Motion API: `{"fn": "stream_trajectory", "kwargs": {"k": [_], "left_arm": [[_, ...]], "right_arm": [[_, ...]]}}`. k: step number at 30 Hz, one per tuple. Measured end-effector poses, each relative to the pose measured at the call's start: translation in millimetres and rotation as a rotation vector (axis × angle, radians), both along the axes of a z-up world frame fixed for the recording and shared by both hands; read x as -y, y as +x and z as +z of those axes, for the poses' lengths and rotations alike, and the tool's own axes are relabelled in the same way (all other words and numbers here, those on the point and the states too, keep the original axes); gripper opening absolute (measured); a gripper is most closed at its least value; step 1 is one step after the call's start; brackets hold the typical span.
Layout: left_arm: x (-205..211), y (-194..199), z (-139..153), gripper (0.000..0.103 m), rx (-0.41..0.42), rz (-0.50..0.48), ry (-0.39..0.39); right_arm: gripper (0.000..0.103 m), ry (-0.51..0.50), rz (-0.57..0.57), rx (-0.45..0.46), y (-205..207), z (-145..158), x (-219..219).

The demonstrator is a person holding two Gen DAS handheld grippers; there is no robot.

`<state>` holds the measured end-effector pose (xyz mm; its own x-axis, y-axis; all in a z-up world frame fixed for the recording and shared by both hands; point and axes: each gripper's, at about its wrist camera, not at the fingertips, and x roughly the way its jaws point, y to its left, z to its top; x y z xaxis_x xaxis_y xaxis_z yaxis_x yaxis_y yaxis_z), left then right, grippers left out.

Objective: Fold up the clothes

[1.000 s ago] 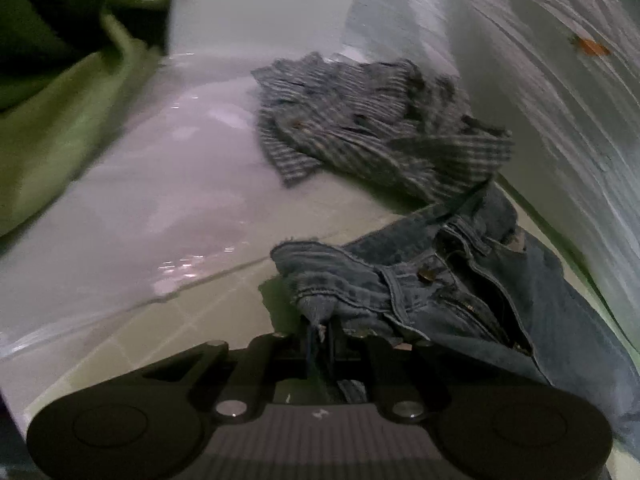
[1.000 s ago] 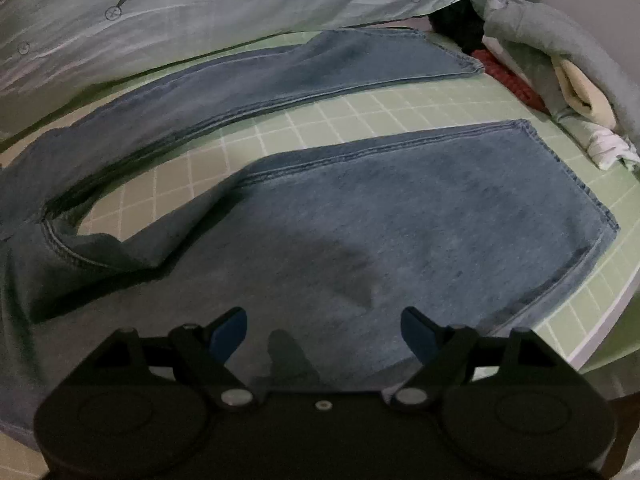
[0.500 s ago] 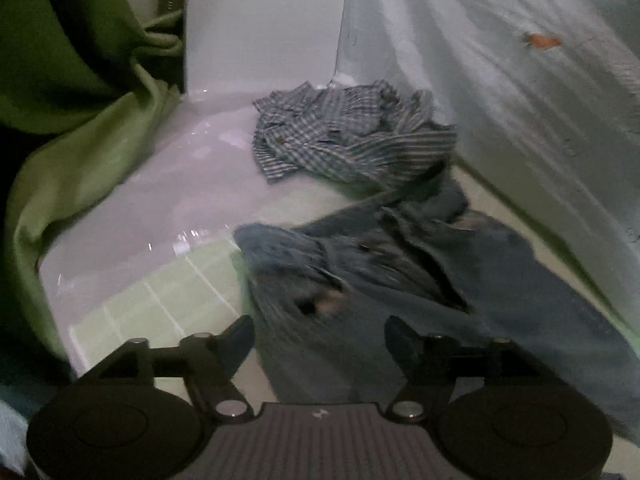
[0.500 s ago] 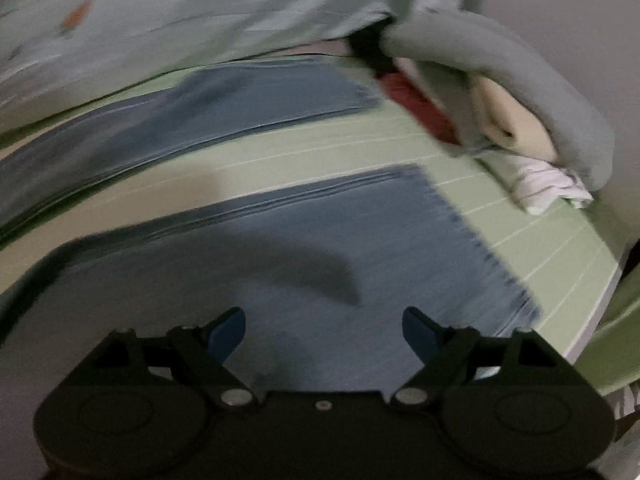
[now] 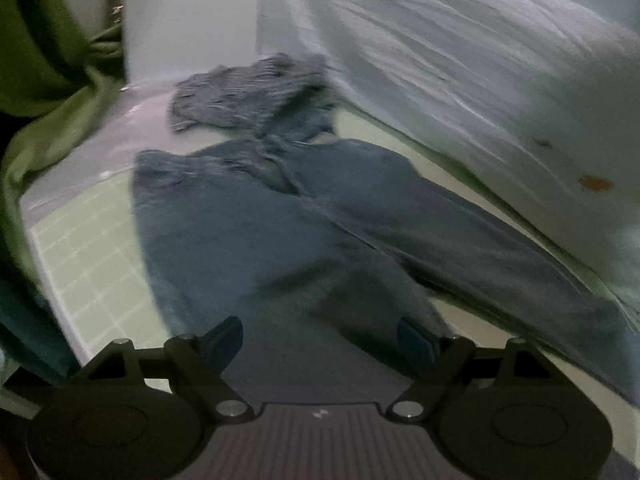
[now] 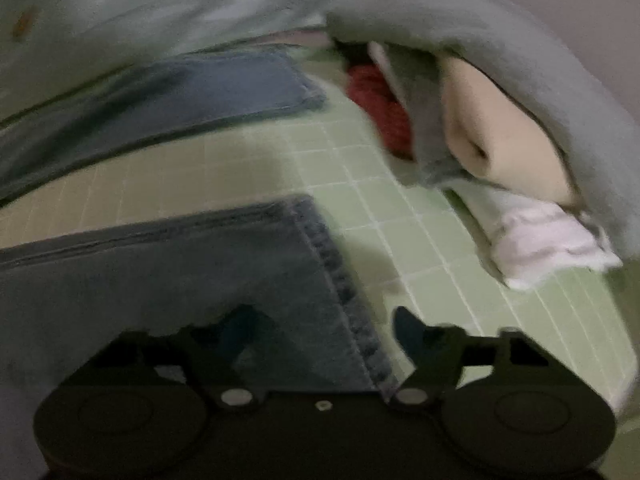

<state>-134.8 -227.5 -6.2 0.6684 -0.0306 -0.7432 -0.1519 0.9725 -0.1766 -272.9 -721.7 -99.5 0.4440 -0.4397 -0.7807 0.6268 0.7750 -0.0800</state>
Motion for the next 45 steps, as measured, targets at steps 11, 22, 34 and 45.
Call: {"fn": "stream_trajectory", "kwargs": {"k": [11,22,34,45], "left_arm": [[50,7,7,0.085,0.02,-0.068,0.028],[45,31,2,0.088,-0.019,0.022,0.027],[81,90,0,0.089,-0.046,0.006,0.056],[115,100,-9,0.089,-0.073,-0.091,0.074]], "right_arm": [[0.007,-0.058,-0.066,-0.065,-47,2,18],[0.075,-0.009,-0.151,0.054,3,25,49],[0.079,0.129,-0.292,0.198,157,1,142],[0.018,0.002,-0.214,0.074,140,-1,132]]}}
